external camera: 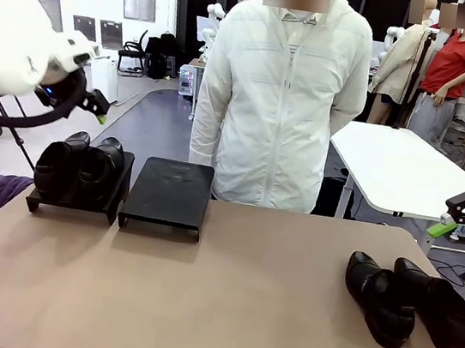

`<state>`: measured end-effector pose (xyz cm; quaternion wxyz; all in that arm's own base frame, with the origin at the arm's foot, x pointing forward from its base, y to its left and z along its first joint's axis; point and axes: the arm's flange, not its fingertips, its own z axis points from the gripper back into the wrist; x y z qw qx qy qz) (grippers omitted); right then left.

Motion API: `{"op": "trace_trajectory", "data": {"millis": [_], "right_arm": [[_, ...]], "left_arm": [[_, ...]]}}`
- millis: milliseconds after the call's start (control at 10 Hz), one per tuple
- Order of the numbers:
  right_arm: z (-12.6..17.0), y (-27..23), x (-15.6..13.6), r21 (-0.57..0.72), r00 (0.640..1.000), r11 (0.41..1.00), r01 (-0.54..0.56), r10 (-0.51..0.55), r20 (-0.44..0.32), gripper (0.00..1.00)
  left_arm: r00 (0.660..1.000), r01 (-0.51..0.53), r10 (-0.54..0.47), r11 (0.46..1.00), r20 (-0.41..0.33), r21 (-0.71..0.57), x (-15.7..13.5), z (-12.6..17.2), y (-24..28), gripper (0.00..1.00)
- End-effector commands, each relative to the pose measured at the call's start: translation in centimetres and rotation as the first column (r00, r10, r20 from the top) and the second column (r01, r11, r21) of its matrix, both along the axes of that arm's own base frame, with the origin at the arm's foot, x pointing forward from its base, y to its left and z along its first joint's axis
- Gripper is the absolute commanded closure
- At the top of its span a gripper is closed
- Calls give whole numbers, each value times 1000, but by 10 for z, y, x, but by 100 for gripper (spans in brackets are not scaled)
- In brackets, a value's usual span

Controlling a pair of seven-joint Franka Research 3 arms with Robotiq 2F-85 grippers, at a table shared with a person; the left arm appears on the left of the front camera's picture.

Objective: Organize the shoes by placing them on the stand.
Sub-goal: Place the Shoe from the middle of the table onto the Shoes Stand.

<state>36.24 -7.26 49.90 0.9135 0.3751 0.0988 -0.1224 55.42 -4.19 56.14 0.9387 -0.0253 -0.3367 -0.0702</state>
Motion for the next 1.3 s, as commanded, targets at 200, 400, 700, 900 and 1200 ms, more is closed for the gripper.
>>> {"op": "trace_trajectory", "data": {"millis": [200, 400, 700, 900, 1200], "right_arm": [[1, 1, 2, 14, 1000, 1000, -2, 2, 30, 0], [1, 1, 2, 14, 1000, 1000, -2, 2, 30, 0], [1, 1, 2, 14, 1000, 1000, -2, 2, 30, 0], [1, 1, 2, 14, 1000, 1000, -2, 2, 30, 0], [1, 1, 2, 14, 1000, 1000, -2, 2, 30, 0]], "left_arm": [[896, 133, -174, 983, -408, -127, -89, 63, 33, 0], [818, 146, -264, 955, -510, -259, -122, 50, 41, 0], [835, -54, -259, 840, -486, -540, -161, -14, 71, 0], [873, -204, -214, 657, -438, -726, -159, -42, 77, 0], [833, -225, -257, 653, -490, -723, -159, -49, 93, 0]]}}
